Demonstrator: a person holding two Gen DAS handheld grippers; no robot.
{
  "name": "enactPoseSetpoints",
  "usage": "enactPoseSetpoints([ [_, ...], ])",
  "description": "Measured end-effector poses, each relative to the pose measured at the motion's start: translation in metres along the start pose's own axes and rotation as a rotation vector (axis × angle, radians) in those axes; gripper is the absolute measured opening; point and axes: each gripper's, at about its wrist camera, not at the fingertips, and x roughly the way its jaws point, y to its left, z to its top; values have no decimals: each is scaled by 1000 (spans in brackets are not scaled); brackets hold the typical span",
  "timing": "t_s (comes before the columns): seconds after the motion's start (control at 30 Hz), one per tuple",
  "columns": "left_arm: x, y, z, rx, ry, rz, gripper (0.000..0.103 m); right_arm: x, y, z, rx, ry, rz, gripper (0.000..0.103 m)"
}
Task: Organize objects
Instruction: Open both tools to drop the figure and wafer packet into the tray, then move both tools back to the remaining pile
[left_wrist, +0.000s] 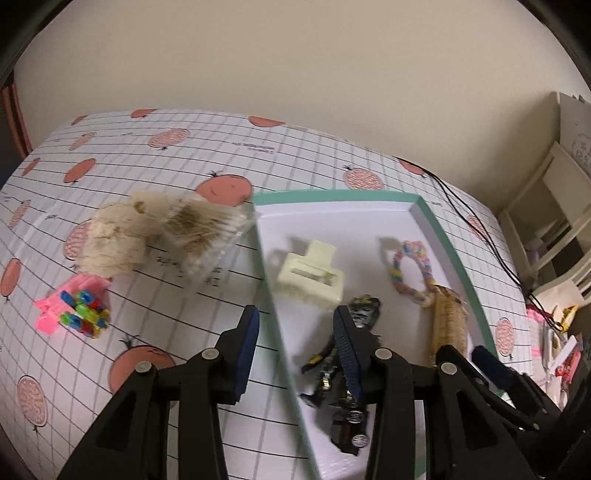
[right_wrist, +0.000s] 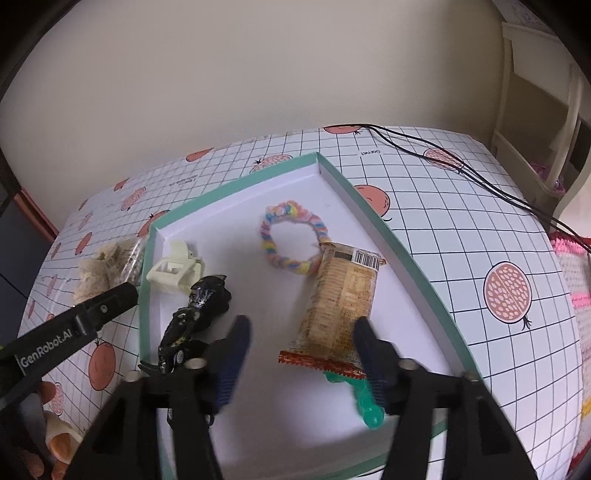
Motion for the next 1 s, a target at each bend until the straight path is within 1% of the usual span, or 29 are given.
enactPoseSetpoints([
  [0.03,0,3,0,-6,-3,11,52,0,1,0,1,-3,4,67],
  [0.07,-1,6,0,-15,-6,25,56,0,2,1,-1,-5,3,69],
  [0.13,-1,12,0,-30,-15,44,57,1,5,1,-8,-8,2,77],
  [0.2,-2,18,0,-45,-19,67,65,2,6,1,-10,-11,8,81],
  [0.23,-1,22,0,-55,-19,76,74,1,7,0,-10,-12,8,84],
  [0.27,0,25,-1,-66,-18,82,77,2,8,0,-12,-15,9,87],
  [0.33,1,31,-1,-85,-21,101,80,2,11,-1,-16,-19,8,98],
  [0.4,0,37,-1,-103,-25,115,83,1,13,-1,-20,-27,9,101],
  [0.43,0,40,-1,-112,-28,117,83,1,13,-1,-20,-28,10,103],
  [0.6,0,49,-1,-134,-29,136,87,3,15,-1,-27,-28,3,103],
  [0.67,1,53,-2,-146,-28,139,98,3,16,-1,-27,-27,2,103],
  [0.77,1,55,-3,-146,-35,163,100,2,16,-1,-27,-32,-6,103],
  [1.0,-1,60,-1,-158,-40,153,100,2,18,-2,-32,-28,-16,103],
])
